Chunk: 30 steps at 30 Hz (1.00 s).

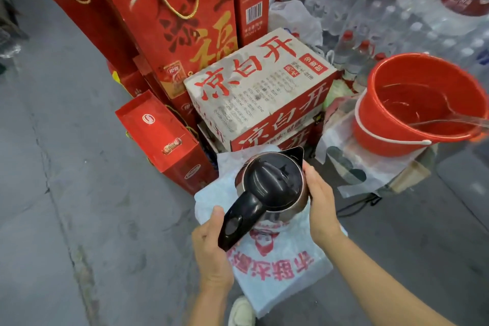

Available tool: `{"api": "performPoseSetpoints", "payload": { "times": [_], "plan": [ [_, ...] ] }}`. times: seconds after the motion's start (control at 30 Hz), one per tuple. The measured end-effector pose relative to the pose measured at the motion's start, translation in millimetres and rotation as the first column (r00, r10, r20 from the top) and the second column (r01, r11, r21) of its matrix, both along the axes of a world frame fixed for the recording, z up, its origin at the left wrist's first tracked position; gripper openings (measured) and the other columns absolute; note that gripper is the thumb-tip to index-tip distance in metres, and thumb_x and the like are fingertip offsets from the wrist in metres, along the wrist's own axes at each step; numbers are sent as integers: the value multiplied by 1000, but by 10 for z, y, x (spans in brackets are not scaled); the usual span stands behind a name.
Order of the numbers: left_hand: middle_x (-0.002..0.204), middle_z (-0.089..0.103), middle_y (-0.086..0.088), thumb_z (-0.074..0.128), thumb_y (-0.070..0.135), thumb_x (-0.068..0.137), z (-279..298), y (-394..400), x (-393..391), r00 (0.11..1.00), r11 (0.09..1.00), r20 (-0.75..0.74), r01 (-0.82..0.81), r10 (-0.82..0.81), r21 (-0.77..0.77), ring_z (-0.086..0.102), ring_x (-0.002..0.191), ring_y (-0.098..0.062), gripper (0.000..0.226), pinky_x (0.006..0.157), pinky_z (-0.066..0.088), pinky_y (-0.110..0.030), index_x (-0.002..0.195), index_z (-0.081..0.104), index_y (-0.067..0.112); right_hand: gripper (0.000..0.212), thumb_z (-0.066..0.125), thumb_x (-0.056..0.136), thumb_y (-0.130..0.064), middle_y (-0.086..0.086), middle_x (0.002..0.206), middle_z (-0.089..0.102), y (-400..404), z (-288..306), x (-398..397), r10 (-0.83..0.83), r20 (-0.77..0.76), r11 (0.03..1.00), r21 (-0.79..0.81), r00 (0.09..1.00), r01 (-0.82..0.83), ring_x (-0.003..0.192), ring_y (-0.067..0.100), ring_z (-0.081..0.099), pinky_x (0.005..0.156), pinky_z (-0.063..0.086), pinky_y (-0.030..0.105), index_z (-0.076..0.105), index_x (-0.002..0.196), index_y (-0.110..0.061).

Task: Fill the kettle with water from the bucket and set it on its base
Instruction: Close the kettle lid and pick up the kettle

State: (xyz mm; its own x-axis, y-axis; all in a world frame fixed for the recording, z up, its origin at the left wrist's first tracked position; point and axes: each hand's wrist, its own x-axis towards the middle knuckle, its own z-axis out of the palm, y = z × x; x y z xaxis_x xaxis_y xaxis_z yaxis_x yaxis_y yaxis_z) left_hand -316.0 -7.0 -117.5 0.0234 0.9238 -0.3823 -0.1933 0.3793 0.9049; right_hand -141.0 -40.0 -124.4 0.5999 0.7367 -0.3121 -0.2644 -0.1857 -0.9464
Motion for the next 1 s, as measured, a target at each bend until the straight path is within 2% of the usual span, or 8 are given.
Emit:
{"api": "performPoseSetpoints", "payload": {
  "times": [0.1,0.27,0.33,0.43,0.53,0.67,0.87,1.0],
  "plan": [
    [44,47,-6,72,56,61,-13,82,42,1000,1000,12,8,-8,-30,45,40,-22,58,50,38,-32,49,55,2,50,47,97,-50,3,125,70,69,-43,21,-38,-55,999,29,998,40,112,10,64,89,50,21,65,132,-19],
    [34,42,-7,72,56,61,129,274,96,997,997,-2,77,-77,4,32,28,-25,52,42,33,-44,42,59,9,51,47,99,-45,4,138,63,104,-19,172,-1,-53,997,74,999,5,131,13,55,112,40,32,58,139,-16],
    [35,42,-7,77,61,57,258,344,123,989,986,-21,146,-145,80,29,29,-29,58,34,27,-42,41,57,8,54,47,98,-46,2,121,70,89,21,212,0,-37,996,88,999,3,118,12,60,105,42,30,56,140,-13],
    [39,40,-8,76,52,61,547,452,206,964,936,-92,264,-249,232,29,33,-26,47,35,29,-40,43,57,13,47,44,100,-40,-20,82,58,65,177,275,-73,-69,991,108,995,80,83,-1,52,83,43,21,64,128,-7],
    [43,48,8,79,55,56,947,534,361,923,860,-141,385,-359,335,38,36,-13,35,41,34,-23,52,65,23,27,45,101,-39,-18,75,60,43,463,349,-142,-131,983,99,981,156,75,0,52,76,44,25,68,95,-25],
    [51,60,13,82,49,49,1469,546,590,878,783,-155,476,-454,402,51,45,-3,31,45,41,-15,75,76,33,36,45,99,-44,-3,70,66,-26,1018,478,-231,-167,963,102,958,250,62,8,58,58,48,19,72,86,-25],
    [77,71,11,80,45,53,2233,530,945,829,641,-274,552,-487,533,64,69,-8,41,61,50,-25,88,66,29,47,45,102,-34,12,91,69,-266,1819,700,-354,-57,904,235,934,357,84,17,64,80,51,25,68,97,7],
    [99,72,21,83,43,52,2675,408,1174,807,567,-255,564,-532,600,68,94,-6,59,76,50,-15,108,66,33,38,46,100,-39,4,71,64,-507,2280,822,-406,23,878,288,913,383,69,15,57,71,48,25,64,84,-9]
  ]
}}
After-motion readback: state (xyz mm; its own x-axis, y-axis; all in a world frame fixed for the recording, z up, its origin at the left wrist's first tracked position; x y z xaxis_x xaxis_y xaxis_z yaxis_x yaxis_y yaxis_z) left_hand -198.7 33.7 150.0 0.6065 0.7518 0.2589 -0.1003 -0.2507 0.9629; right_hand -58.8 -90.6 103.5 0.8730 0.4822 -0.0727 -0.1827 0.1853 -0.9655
